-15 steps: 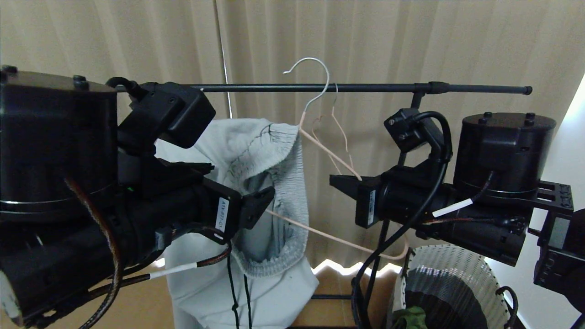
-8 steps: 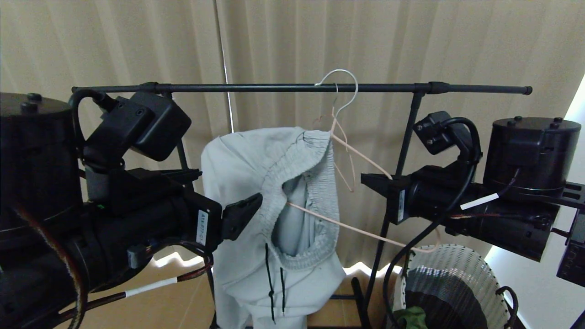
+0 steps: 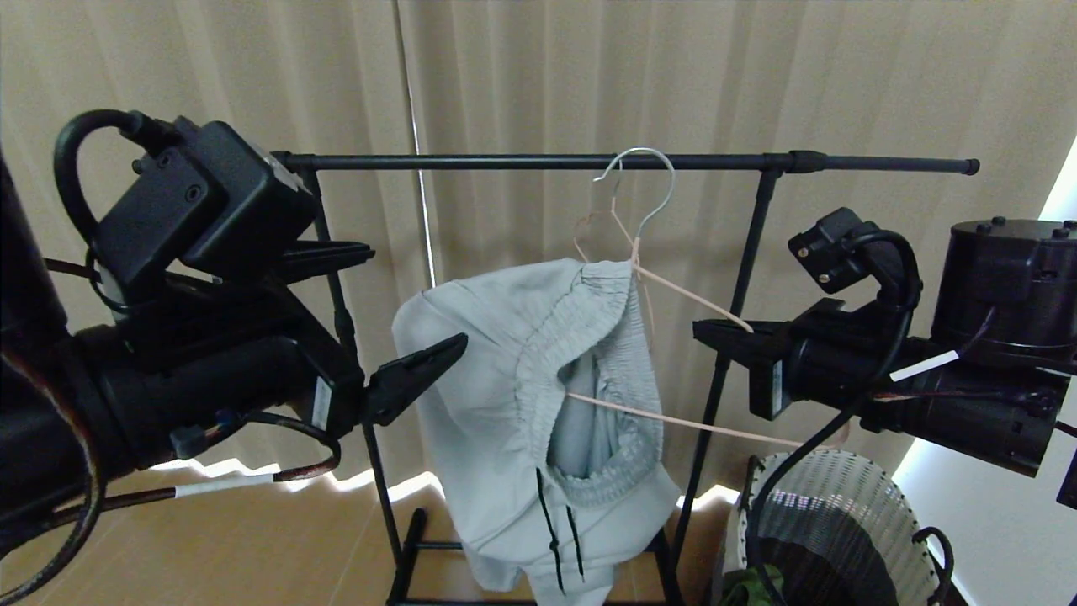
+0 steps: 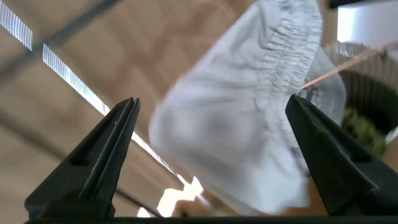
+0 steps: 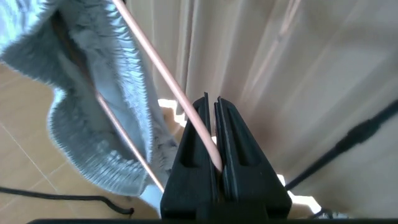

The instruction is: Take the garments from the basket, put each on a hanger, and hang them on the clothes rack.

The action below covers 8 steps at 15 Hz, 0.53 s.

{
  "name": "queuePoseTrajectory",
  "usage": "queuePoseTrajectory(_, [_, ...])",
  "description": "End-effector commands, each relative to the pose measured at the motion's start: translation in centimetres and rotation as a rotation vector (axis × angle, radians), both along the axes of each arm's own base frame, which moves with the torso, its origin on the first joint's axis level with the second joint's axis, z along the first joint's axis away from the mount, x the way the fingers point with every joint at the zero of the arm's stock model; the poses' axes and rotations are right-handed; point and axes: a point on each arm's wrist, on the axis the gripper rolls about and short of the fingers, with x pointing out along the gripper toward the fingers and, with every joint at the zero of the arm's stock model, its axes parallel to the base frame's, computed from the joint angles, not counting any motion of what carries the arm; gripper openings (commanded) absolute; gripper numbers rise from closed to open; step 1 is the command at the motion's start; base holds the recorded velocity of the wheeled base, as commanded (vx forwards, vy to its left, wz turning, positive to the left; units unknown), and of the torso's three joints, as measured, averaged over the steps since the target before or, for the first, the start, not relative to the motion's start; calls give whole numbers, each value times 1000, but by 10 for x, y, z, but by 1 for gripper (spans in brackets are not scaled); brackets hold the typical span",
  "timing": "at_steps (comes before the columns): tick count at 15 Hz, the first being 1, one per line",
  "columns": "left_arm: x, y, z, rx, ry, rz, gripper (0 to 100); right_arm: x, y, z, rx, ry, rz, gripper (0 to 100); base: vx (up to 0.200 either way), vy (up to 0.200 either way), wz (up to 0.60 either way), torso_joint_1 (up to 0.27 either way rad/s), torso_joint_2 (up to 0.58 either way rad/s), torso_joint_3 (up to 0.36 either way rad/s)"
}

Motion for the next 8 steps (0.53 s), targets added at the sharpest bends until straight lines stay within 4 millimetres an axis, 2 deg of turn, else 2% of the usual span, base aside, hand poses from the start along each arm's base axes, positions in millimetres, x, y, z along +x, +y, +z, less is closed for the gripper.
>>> queuePoseTrajectory(1, [14, 13, -3, 76, -49, -55, 100, 0, 0, 0, -17, -10, 11, 0, 0, 0, 0, 0, 0, 0])
queuePoseTrajectory(3, [26, 10, -11, 159, -74, -99, 100, -2, 1, 0, -16, -15, 40, 0, 0, 0, 0, 0, 0, 0])
queuePoseTrajectory(8, [48, -11, -15, 186, -71, -135, 100, -9, 12, 1, -27, -24, 104, 0, 0, 0, 0, 0, 0, 0])
